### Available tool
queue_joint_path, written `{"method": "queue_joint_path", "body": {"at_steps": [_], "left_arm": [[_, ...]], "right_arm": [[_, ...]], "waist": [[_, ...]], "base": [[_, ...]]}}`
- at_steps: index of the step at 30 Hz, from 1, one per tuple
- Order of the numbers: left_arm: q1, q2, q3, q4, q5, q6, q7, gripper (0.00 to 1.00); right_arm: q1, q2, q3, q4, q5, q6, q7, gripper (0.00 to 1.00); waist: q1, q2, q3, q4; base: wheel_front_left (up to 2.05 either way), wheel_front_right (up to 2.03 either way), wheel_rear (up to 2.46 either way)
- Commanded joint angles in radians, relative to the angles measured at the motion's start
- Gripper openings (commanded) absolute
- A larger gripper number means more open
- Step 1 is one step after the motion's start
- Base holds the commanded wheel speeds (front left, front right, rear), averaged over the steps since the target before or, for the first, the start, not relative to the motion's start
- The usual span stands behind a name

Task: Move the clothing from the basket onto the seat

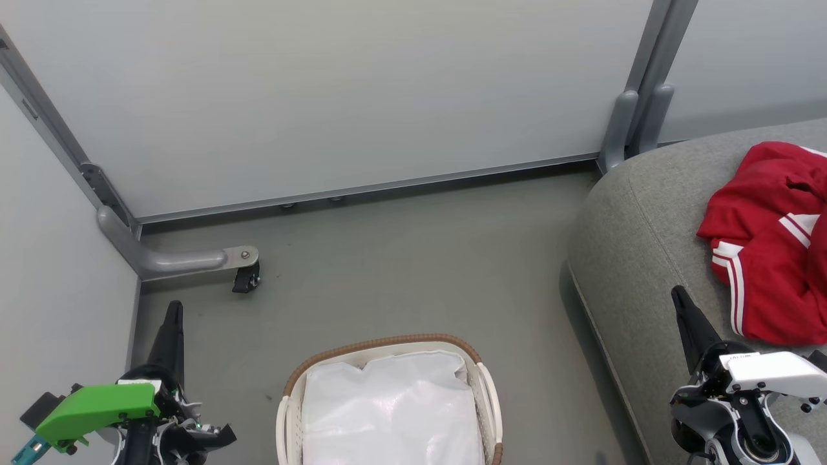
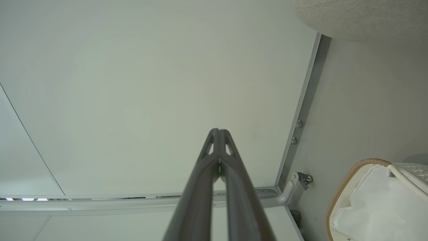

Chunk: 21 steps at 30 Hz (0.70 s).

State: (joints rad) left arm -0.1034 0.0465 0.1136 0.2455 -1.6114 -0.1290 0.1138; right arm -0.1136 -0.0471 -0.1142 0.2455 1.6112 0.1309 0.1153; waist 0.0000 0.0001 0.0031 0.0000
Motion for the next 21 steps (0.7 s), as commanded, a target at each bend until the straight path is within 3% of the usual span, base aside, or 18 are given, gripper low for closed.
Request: {"method": "queue_joint_path", "body": {"at_steps": [1, 21], "left_arm": [[-0.01, 0.007, 0.002, -0.002, -0.003, -0.005, 0.004, 0.0], [-0.01, 0.007, 0.002, -0.002, -0.003, -0.005, 0.004, 0.0]], "right_arm": [[0.011, -0.006, -0.002, -0.004, 0.003, 0.0, 0.002, 0.0], [0.011, -0.006, -0.001, -0.004, 0.003, 0.0, 0.001, 0.0]], "waist": [[0.0, -0.0001, 0.0, 0.0], [0.0, -0.0001, 0.0, 0.0]], "base": [[0.0, 0.0, 0.0], [0.0, 0.0, 0.0]]}}
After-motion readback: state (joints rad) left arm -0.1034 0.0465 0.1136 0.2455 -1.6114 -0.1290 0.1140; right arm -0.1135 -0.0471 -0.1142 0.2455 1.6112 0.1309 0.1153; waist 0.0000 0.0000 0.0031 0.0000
